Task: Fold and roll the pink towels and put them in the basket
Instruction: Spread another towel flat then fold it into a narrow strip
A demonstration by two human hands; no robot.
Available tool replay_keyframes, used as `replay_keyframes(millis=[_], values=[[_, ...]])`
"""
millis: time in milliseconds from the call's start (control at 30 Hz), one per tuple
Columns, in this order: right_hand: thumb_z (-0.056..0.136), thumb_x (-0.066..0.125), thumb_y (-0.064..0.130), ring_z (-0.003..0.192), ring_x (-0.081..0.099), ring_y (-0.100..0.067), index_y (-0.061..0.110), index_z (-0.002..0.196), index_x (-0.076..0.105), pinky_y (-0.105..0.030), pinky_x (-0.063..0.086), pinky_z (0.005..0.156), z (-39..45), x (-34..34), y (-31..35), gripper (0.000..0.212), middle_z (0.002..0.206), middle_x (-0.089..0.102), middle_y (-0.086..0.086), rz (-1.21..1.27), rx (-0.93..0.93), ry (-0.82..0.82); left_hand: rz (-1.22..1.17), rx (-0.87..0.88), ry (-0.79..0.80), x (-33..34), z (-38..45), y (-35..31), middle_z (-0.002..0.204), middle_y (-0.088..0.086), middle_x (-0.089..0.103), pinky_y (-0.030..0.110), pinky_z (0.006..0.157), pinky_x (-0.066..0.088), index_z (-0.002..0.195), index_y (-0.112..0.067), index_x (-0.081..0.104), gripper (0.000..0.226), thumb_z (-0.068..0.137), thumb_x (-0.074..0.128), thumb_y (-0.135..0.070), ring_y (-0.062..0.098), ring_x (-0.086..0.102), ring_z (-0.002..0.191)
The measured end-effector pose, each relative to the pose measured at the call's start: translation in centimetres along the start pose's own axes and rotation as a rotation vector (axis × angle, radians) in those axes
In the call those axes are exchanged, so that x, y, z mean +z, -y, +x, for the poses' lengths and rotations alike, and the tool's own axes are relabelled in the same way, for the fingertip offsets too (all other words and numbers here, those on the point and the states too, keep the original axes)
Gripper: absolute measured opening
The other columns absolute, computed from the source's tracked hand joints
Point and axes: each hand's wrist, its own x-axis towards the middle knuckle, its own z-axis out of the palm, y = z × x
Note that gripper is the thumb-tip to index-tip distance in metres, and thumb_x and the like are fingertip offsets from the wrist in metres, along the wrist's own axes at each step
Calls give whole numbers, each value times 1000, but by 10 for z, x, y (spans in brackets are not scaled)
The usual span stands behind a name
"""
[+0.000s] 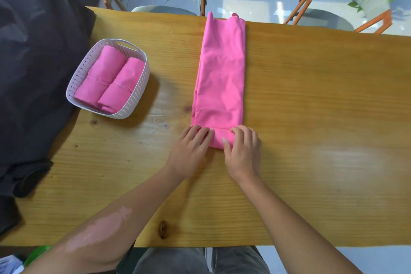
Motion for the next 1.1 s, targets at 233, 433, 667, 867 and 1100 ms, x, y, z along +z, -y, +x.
replay_keyframes(millis=[233,433,667,867,1100], values=[[81,77,28,119,57,-31,8,120,65,-45,49,97,12,-1,-18,46,121,65,-8,-34,-173,101,-101,-133,213,-7,26,11,111,7,68,42,88,49,124,-7,64,35,90,57,-9,32,61,102],[93,65,25,128,49,-32,9,115,65,-47,42,100,53,-4,-18,27,119,65,-8,38,-125,190,-182,-171,154,-10,54,27,111,6,67,40,78,49,114,-10,63,22,92,59,-7,31,61,104],[96,57,33,113,46,-31,16,121,54,-47,41,91,81,13,-10,30,122,54,-7,96,67,162,-4,-7,-2,5,43,25,126,11,64,44,105,44,129,-3,64,34,97,53,-8,34,58,120],[95,58,34,110,51,-30,14,115,61,-44,40,92,92,11,-5,28,118,59,-6,61,-16,-37,34,-72,43,6,65,33,122,11,67,46,98,51,129,-1,64,37,93,54,-1,35,62,116],[79,79,29,124,54,-30,11,124,65,-46,42,101,83,7,-25,50,127,62,-6,-72,-305,35,-9,-147,214,-2,84,38,119,12,67,44,97,49,129,-2,63,43,91,44,-8,33,62,112]])
